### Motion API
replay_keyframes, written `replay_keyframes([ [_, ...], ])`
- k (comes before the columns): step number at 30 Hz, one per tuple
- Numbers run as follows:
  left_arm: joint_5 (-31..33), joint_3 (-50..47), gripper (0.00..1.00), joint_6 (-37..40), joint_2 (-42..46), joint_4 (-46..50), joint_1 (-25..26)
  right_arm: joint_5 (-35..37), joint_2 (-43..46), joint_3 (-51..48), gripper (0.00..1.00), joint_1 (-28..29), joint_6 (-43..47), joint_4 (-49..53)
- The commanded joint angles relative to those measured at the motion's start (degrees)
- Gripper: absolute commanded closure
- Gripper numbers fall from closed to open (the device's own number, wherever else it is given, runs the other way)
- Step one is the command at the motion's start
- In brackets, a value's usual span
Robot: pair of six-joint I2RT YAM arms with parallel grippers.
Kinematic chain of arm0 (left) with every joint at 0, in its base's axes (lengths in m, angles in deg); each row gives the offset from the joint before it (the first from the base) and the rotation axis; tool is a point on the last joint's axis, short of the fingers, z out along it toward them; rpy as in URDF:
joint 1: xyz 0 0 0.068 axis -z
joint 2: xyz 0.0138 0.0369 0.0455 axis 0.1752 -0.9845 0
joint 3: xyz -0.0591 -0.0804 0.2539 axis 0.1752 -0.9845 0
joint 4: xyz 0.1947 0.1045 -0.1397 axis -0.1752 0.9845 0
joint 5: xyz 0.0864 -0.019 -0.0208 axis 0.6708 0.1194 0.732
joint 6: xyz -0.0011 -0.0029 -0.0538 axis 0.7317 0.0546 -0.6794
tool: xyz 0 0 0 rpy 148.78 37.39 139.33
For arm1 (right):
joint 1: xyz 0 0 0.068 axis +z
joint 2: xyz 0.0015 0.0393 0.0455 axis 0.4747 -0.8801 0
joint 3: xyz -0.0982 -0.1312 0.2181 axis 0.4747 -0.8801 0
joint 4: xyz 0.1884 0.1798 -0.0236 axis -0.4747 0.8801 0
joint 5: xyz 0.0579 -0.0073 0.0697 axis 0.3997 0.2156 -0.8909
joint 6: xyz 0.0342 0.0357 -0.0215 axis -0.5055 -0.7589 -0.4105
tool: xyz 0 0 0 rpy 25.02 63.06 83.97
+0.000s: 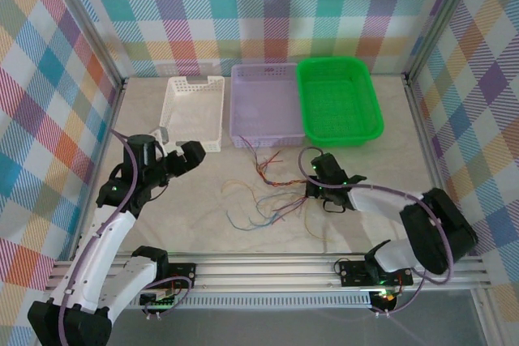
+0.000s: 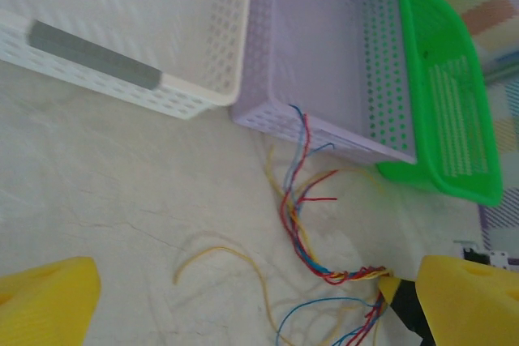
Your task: Untangle the cables
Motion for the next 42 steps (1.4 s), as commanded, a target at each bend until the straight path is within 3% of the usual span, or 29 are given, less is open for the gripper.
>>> replay_keyframes([
  [1, -5.43, -0.48, 0.01, -3.82, 2.14, -2.97, 1.81, -5.38, 6.41, -0.38, 1.00, 0.28, 4.40, 1.92],
  [7, -8.45, -5.22, 0.01, -11.77, 4.74, -9.51, 8.03, -9.53, 13.12, 0.31, 1.00, 0.32, 7.90, 1.73],
  [13, -5.49, -9.70, 0.01, -16.21, 4.23, -17.61, 18.50, -11.13, 12.55, 3.15, 1.00, 0.28, 9.37, 2.24],
  [21, 1.45, -8.62, 0.01, -8.08, -3.43, -14.82, 26.94, -17.55, 12.20, 7.42, 1.00, 0.28, 11.31, 3.97],
  [28, 9.90, -4.37, 0.02, 1.29, -8.86, -5.82, 27.91, -22.60, 11.80, 11.01, 1.00, 0.32, 14.20, 8.21],
  [42, 1.26, -5.51, 0.03, 6.86, -18.78, -18.69, 32.99, -27.61, 11.88, 13.30, 1.00, 0.37, 16.03, 10.36],
])
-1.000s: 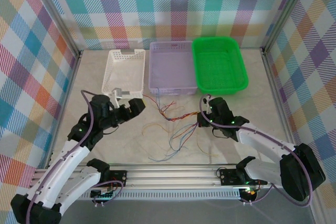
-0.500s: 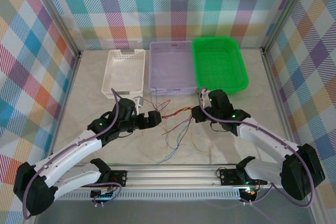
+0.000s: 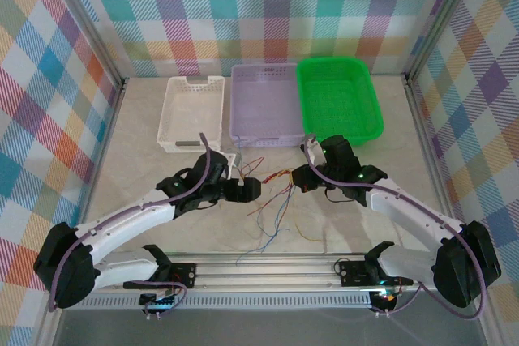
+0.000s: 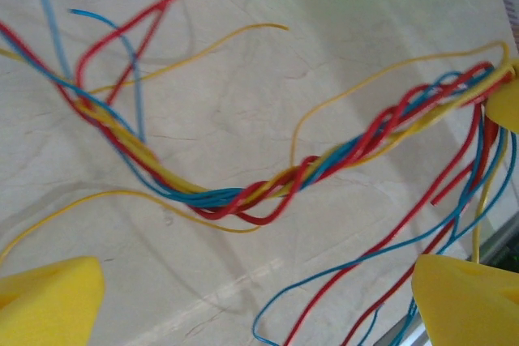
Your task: Untangle the cables
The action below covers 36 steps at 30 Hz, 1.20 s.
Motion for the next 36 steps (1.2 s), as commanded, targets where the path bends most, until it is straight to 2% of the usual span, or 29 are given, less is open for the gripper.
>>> replay_keyframes([
  [1, -2.92, 0.37, 0.03, 3.95, -1.16, -3.84, 1.71, -2.66, 0.37, 2.39, 1.00, 0.32, 1.58, 0.90],
  [8, 0.66, 0.48, 0.06, 6.83, -7.93, -5.67, 4.67, -4.47, -0.96, 2.24, 1.00, 0.32, 1.32, 0.62],
  [13, 10.77, 2.92, 0.07, 7.75, -11.88, -3.73, 5.51, -5.92, -0.37, 2.03, 1.00, 0.41, 1.39, 0.73],
  [16, 14.45, 3.44, 0.06, 8.59, -11.75, -5.00, 5.94, -6.80, -0.01, 1.88, 1.00, 0.41, 1.58, 1.12],
  [24, 16.29, 5.34, 0.07, 14.97, -13.69, -9.07, 8.96, -8.49, -0.47, 0.68, 1.00, 0.59, 1.14, 0.13],
  [28, 14.35, 5.30, 0.13, 17.86, -16.43, -10.33, 9.38, -9.42, 0.25, 0.59, 1.00, 0.68, 1.13, 0.09],
  [33, 16.16, 4.74, 0.14, 19.05, -18.40, -12.29, 9.56, -11.25, 0.72, 0.59, 1.00, 0.74, 0.95, -0.14],
  [36, 16.63, 5.34, 0.19, 19.86, -18.60, -12.58, 9.56, -11.53, 0.74, 0.25, 1.00, 0.76, 0.96, -0.08],
])
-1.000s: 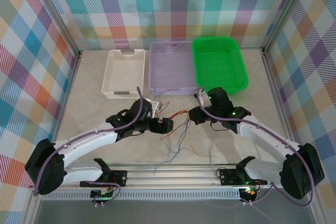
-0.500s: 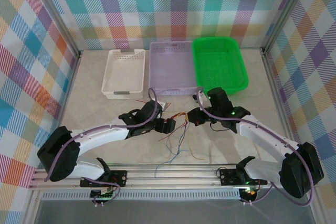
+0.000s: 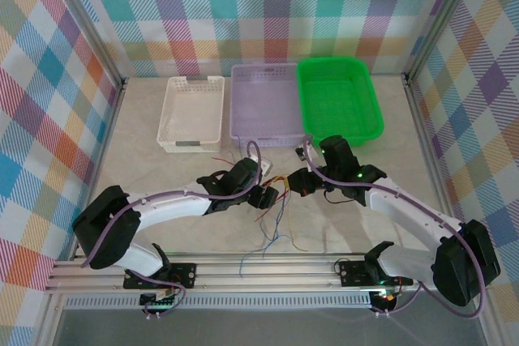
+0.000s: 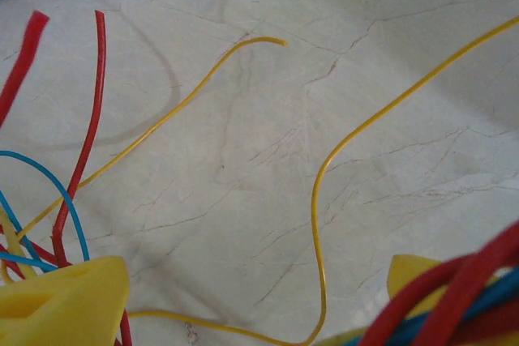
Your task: Untangle the cables
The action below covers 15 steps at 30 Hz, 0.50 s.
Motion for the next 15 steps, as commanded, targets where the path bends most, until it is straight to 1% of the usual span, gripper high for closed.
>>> replay_keyframes([
  [1, 1.10, 1.26, 0.23, 2.32, -0.23, -2.16, 0.64, -2.60, 1.24, -0.14, 1.00, 0.36, 0.54, -0.84],
  [3, 0.75, 1.31, 0.29, 2.49, 0.17, -2.17, 0.64, -2.47, 1.33, -0.22, 1.00, 0.37, 0.60, -0.70],
  [5, 0.13, 1.20, 0.37, 2.68, 0.73, -2.23, 0.64, -2.30, 1.50, -0.36, 1.00, 0.45, 0.75, -0.61],
  [8, -0.20, 0.80, 0.45, 2.83, 1.59, -2.16, 0.64, -2.16, 1.51, -0.31, 1.00, 0.37, 0.90, -0.39],
  [12, -1.35, 0.90, 0.47, 2.89, 2.64, -1.41, 0.64, -1.64, 1.24, -0.44, 1.00, 0.37, 0.93, -0.43],
  [14, -1.59, 1.19, 0.56, 2.79, 2.99, -0.91, 0.70, -1.41, 1.20, -0.47, 1.00, 0.41, 0.98, -0.38],
  [15, -1.71, 1.51, 0.62, 2.79, 3.13, -0.53, 0.72, -1.45, 1.24, -0.53, 1.00, 0.44, 0.89, -0.45],
])
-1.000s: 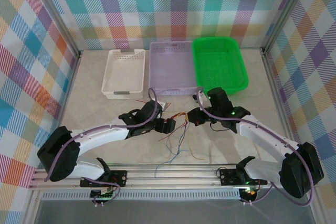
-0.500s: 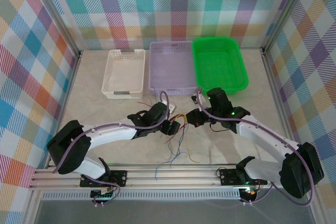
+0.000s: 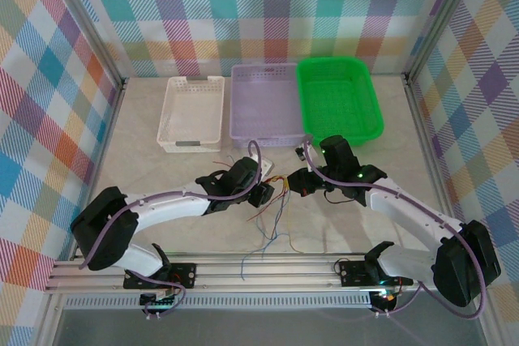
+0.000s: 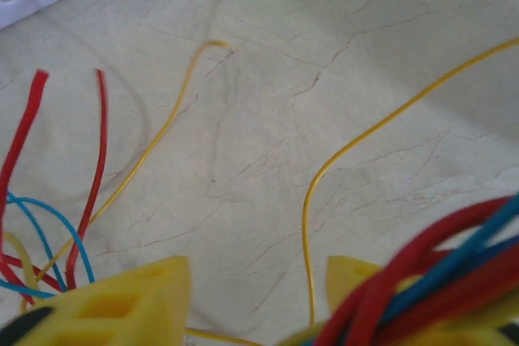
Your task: Untangle the cables
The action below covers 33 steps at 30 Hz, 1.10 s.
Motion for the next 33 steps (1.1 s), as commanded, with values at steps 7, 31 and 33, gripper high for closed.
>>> replay_keyframes([
  [7, -1.50, 3.60, 0.89, -0.62, 4.00, 3.17, 0.71, -0.54, 1.64, -0.45, 1.00, 0.46, 0.89, 0.05],
  [31, -12.61, 34.51, 1.00, -4.29, -2.36, 35.05, -0.20, 7.18, 21.12, -0.28, 0.34, 0.45, -5.63, 0.29],
  [33, -13.35, 32.98, 1.00, -4.80, -1.72, 33.25, -0.28, 8.98, 21.84, -1.21, 0.33, 0.50, -6.35, -1.07],
])
